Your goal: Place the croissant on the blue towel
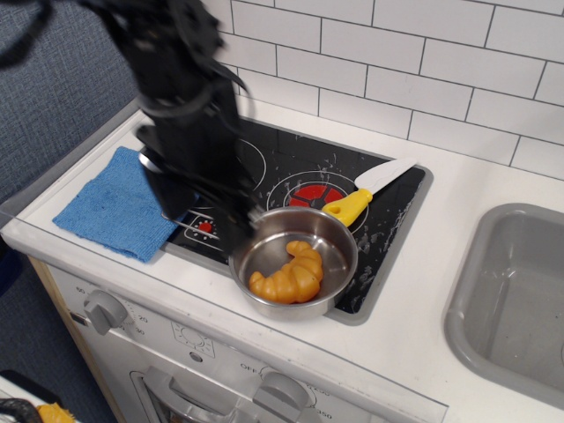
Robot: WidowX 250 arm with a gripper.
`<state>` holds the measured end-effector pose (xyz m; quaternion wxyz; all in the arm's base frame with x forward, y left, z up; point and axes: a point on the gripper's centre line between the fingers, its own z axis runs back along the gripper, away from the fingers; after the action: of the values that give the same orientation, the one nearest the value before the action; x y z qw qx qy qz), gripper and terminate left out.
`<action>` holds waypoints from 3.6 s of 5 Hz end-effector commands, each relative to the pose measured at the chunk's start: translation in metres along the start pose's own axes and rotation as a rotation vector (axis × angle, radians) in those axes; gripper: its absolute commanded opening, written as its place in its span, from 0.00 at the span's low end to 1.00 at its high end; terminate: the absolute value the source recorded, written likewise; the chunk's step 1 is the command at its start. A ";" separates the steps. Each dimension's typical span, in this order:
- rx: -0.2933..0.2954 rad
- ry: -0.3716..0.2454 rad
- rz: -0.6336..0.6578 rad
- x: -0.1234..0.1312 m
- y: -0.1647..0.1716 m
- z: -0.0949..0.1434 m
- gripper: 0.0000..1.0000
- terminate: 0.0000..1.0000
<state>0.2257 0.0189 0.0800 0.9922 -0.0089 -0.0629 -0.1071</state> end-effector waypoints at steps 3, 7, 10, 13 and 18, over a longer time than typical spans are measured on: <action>0.037 0.041 0.024 0.035 -0.034 -0.052 1.00 0.00; 0.052 0.066 0.073 0.031 -0.003 -0.061 0.00 0.00; 0.052 -0.096 0.089 0.033 0.058 0.021 0.00 0.00; 0.191 0.055 0.308 -0.014 0.167 -0.020 0.00 0.00; 0.160 0.070 0.221 -0.013 0.151 -0.034 1.00 0.00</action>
<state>0.2532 0.1637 0.0295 0.9984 0.0528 -0.0178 0.0100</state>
